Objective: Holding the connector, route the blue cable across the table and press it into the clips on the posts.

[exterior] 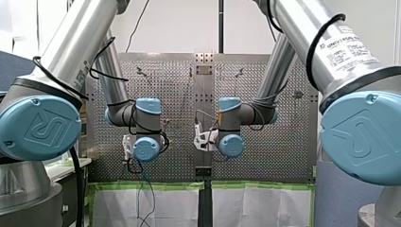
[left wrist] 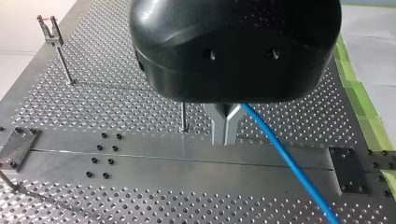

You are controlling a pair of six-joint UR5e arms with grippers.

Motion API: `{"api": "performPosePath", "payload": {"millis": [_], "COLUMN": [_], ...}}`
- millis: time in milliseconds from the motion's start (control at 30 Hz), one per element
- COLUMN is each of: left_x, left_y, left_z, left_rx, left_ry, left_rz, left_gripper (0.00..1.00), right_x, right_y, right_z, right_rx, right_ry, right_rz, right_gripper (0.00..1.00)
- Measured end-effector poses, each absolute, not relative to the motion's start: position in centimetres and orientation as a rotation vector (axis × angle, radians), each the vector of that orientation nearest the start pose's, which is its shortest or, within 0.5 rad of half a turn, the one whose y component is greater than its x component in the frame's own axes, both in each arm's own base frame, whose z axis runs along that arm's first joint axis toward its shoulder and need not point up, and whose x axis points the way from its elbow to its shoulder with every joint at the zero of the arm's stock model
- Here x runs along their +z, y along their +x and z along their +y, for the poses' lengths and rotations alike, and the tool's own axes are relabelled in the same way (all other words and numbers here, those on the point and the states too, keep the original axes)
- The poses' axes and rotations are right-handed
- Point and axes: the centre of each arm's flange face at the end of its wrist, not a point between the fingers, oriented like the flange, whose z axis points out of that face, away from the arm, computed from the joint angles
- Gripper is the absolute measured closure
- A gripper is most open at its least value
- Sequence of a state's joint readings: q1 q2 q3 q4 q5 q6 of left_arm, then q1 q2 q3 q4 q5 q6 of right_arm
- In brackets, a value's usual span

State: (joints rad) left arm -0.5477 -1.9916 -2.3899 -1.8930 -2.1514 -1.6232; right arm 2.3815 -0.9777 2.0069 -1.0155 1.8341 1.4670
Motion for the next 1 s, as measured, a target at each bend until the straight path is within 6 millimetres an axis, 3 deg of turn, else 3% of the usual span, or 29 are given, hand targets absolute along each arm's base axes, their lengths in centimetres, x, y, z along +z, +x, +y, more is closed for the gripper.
{"api": "performPosePath", "payload": {"millis": [333, 733, 1000], "left_x": [8.1, 8.1, 9.8], "left_y": [28.8, 28.8, 28.7], "left_z": [-26.8, -26.7, -26.3], "left_rx": [-0.019, -0.015, 0.039], "left_ry": [-0.070, -0.069, -0.026], "left_rz": [1.562, 1.563, 1.567], "left_gripper": [1.00, 1.00, 1.00], "right_x": [3.5, 3.1, 3.1], "right_y": [45.6, 45.5, 45.5], "right_z": [-28.2, -28.1, -28.1], "right_rx": [1.438, 1.431, 1.431], "right_ry": [1.730, 1.738, 1.738], "right_rz": [-0.821, -0.822, -0.822], "right_gripper": [1.00, 1.00, 1.00]}}
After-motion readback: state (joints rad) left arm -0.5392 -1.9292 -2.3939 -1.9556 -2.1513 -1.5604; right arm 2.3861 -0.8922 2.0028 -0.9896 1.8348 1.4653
